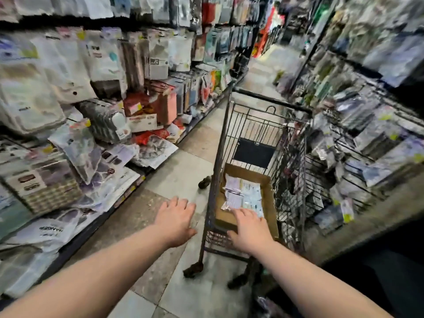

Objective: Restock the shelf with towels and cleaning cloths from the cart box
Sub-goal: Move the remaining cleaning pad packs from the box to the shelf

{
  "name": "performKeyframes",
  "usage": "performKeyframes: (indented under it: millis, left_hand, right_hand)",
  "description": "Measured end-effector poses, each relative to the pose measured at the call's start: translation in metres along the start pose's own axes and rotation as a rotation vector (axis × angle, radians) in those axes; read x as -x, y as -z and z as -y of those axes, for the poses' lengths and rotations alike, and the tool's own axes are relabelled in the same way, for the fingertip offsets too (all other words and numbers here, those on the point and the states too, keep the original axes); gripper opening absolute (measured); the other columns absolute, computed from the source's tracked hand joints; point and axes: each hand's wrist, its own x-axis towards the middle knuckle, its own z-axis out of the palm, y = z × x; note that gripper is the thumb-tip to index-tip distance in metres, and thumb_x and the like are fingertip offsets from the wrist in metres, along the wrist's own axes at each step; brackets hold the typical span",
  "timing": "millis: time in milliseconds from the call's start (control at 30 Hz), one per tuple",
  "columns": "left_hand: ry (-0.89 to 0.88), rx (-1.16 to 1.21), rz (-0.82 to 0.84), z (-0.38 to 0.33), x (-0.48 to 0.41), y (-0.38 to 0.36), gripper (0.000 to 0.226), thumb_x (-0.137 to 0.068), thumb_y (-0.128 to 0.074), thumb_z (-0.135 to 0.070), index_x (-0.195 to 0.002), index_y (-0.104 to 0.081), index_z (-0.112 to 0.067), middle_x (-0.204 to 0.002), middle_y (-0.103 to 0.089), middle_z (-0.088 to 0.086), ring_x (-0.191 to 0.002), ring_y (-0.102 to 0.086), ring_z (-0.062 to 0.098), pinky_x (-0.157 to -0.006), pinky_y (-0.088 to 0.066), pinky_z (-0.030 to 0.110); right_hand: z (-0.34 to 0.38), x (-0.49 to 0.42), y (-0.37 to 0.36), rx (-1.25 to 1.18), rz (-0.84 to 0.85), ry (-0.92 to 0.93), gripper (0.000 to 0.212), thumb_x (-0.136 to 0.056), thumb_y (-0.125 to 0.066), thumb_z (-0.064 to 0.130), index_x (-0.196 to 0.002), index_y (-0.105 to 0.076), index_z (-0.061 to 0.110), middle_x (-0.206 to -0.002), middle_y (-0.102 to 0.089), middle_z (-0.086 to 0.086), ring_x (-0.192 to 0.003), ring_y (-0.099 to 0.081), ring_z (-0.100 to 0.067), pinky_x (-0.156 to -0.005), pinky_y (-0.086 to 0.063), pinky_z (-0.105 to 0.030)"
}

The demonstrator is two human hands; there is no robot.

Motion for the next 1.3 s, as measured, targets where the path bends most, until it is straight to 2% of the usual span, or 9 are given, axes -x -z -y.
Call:
performKeyframes:
  millis: [233, 600, 700, 867, 1067, 1200, 1300]
  left_hand:
    - [-0.243, -0.024, 0.084, -0.010, -0.073, -0.001, 0.069, -0.090, -0.047, -0.050, -0.146, -0.023, -0.017, -0.153, -0.026, 0.009, -0.143, -0.018, 0.029, -0.117, -0.016, 0.042]
    - [-0.366, -0.158, 0.109, -0.029, -0.245, 0.037, 0.067, -0.089, -0.049, -0.049, -0.144, -0.026, -0.018, -0.150, -0.031, 0.009, -0.140, -0.023, 0.030, -0.117, -0.016, 0.043]
    - [-0.401, -0.177, 0.135, -0.047, -0.290, 0.040, 0.070, -0.090, -0.049, -0.048, -0.147, -0.023, -0.017, -0.152, -0.028, 0.009, -0.143, -0.019, 0.030, -0.119, -0.012, 0.044]
    - [-0.483, -0.278, 0.267, -0.077, -0.339, 0.028, 0.072, -0.090, -0.047, -0.050, -0.148, -0.018, -0.017, -0.156, -0.022, 0.008, -0.145, -0.014, 0.030, -0.119, -0.011, 0.047]
    - [-0.625, -0.412, 0.381, -0.106, -0.405, 0.007, 0.069, -0.089, -0.048, -0.046, -0.147, -0.023, -0.017, -0.152, -0.028, 0.009, -0.142, -0.021, 0.030, -0.116, -0.015, 0.046]
    - [-0.741, -0.506, 0.441, -0.121, -0.454, -0.020, 0.068, -0.088, -0.049, -0.046, -0.145, -0.025, -0.018, -0.150, -0.031, 0.010, -0.140, -0.024, 0.031, -0.115, -0.021, 0.045]
    - [-0.829, -0.565, 0.482, -0.135, -0.495, -0.041, 0.069, -0.089, -0.048, -0.048, -0.146, -0.023, -0.017, -0.153, -0.028, 0.010, -0.141, -0.023, 0.032, -0.115, -0.021, 0.047]
  right_hand:
    - [-0.040, -0.035, -0.002, -0.076, 0.066, -0.237, 0.062, -0.088, -0.051, 0.042, -0.144, -0.030, 0.023, -0.147, -0.036, -0.002, -0.138, -0.030, -0.025, -0.113, -0.024, -0.046]
    - [-0.107, -0.164, -0.002, -0.249, 0.161, -0.396, 0.061, -0.089, -0.052, 0.036, -0.144, -0.028, 0.024, -0.147, -0.035, -0.003, -0.137, -0.031, -0.026, -0.113, -0.023, -0.049]
    - [-0.132, -0.190, 0.002, -0.279, 0.159, -0.435, 0.062, -0.088, -0.052, 0.035, -0.144, -0.028, 0.024, -0.148, -0.035, -0.003, -0.137, -0.032, -0.026, -0.113, -0.025, -0.046]
    - [-0.167, -0.210, -0.005, -0.411, 0.199, -0.545, 0.059, -0.088, -0.050, 0.036, -0.142, -0.030, 0.024, -0.144, -0.039, -0.004, -0.133, -0.038, -0.028, -0.109, -0.033, -0.044]
    - [-0.196, -0.229, -0.038, -0.595, 0.247, -0.698, 0.061, -0.090, -0.051, 0.038, -0.144, -0.027, 0.022, -0.144, -0.037, -0.007, -0.132, -0.038, -0.029, -0.108, -0.036, -0.041]
    - [-0.203, -0.243, -0.068, -0.724, 0.278, -0.863, 0.064, -0.089, -0.053, 0.040, -0.145, -0.027, 0.023, -0.146, -0.034, -0.008, -0.132, -0.039, -0.029, -0.108, -0.037, -0.043]
    - [-0.201, -0.256, -0.089, -0.843, 0.299, -1.001, 0.061, -0.089, -0.054, 0.039, -0.142, -0.031, 0.021, -0.144, -0.037, -0.007, -0.131, -0.040, -0.029, -0.108, -0.038, -0.039]
